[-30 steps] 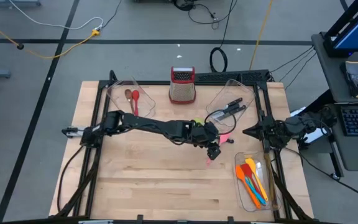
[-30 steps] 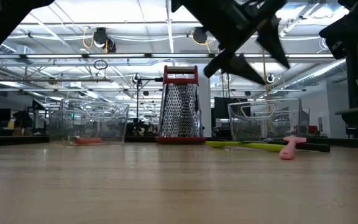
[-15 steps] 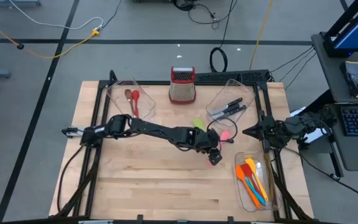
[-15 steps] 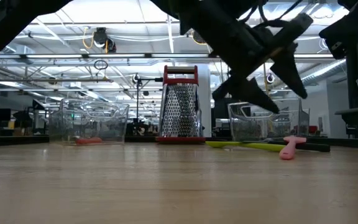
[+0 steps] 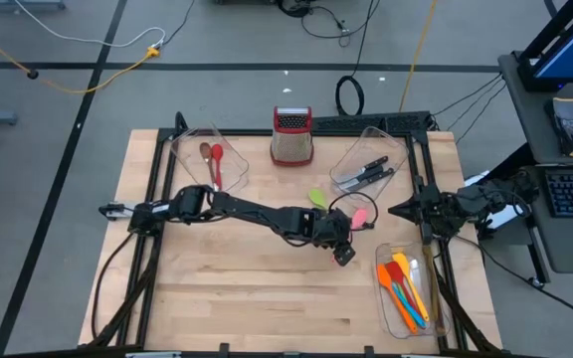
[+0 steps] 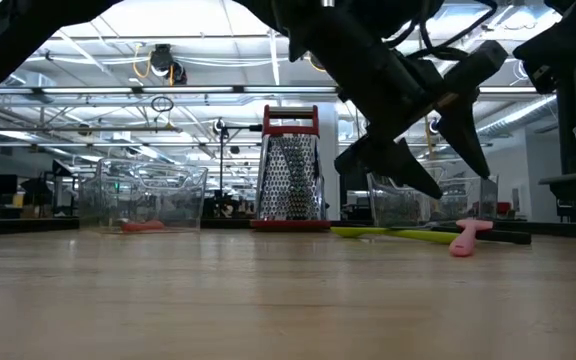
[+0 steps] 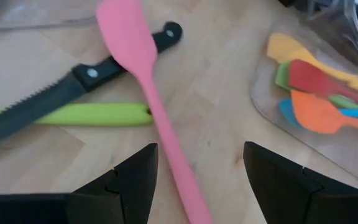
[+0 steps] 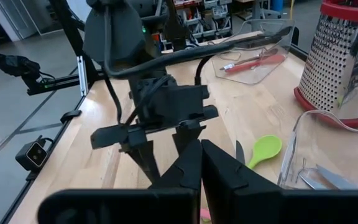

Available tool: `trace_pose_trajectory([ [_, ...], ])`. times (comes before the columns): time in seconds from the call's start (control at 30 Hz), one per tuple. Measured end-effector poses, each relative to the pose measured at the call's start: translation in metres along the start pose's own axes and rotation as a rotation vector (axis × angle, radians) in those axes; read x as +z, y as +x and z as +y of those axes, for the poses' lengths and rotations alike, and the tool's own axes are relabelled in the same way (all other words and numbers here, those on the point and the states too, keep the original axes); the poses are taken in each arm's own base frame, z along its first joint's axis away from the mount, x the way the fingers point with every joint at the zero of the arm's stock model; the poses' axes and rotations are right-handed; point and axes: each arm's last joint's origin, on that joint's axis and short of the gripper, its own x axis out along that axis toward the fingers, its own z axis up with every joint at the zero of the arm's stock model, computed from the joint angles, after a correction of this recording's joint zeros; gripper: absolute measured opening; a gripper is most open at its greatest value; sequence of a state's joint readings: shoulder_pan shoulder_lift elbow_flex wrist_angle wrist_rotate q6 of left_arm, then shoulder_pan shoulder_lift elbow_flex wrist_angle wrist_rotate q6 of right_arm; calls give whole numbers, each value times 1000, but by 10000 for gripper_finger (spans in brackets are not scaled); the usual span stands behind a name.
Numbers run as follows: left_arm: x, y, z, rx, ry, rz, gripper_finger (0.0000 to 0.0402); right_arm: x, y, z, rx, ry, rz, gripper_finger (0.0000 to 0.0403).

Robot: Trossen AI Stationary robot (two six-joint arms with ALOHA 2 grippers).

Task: Pick & Place Kitchen Items
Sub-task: Put the pink spatula into the bottom transparent bin

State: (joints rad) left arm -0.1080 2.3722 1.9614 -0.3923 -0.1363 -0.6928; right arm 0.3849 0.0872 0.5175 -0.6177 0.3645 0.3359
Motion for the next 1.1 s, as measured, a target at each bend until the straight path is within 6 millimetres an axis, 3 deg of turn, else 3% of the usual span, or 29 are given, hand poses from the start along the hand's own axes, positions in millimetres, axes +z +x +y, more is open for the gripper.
trace_pose_trajectory([
  [0.23,1,6,5,13,-10,-19,241,1,0,0,4,5,-13,0],
  [0.9,-41,49,13,119,-10,43,241,2,0,0,1,24,-16,0],
  [1.1,-50,50,13,173,25,61,205,2,0,0,1,25,-16,0],
])
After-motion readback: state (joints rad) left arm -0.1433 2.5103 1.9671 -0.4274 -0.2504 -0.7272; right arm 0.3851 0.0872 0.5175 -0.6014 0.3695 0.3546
